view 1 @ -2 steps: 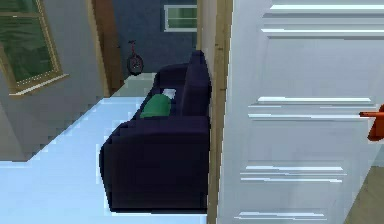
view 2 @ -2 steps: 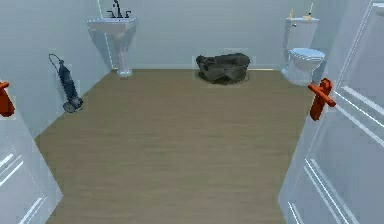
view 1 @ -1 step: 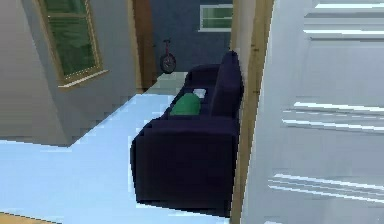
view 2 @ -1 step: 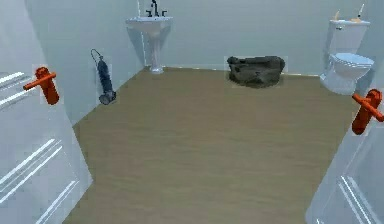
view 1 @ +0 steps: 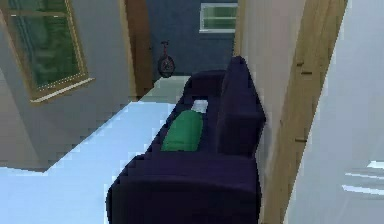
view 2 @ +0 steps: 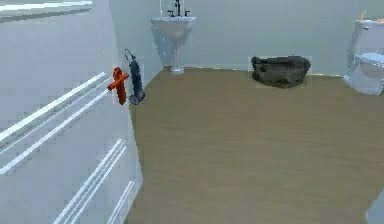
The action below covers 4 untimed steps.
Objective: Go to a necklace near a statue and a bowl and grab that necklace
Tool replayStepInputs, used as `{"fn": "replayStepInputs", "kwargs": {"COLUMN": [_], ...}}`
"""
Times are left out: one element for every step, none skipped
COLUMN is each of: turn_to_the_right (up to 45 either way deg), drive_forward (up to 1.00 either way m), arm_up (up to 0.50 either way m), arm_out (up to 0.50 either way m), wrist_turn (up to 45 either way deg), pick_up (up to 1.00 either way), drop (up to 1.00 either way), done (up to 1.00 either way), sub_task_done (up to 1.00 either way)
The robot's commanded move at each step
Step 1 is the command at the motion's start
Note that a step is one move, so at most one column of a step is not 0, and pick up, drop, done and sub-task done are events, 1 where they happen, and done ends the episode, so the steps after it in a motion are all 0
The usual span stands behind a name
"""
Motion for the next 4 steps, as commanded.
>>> {"fn": "replayStepInputs", "kwargs": {"turn_to_the_right": [-33.0, 0.0, -42.0, 0.0], "drive_forward": [0.00, 0.40, 0.00, 0.45], "arm_up": [0.00, 0.00, 0.00, 0.00], "arm_out": [0.00, 0.00, 0.00, 0.00], "wrist_turn": [0.0, 0.0, 0.0, 0.0], "pick_up": [0.00, 0.00, 0.00, 0.00], "drop": [0.00, 0.00, 0.00, 0.00], "done": [0.00, 0.00, 0.00, 0.00], "sub_task_done": [0.00, 0.00, 0.00, 0.00]}}
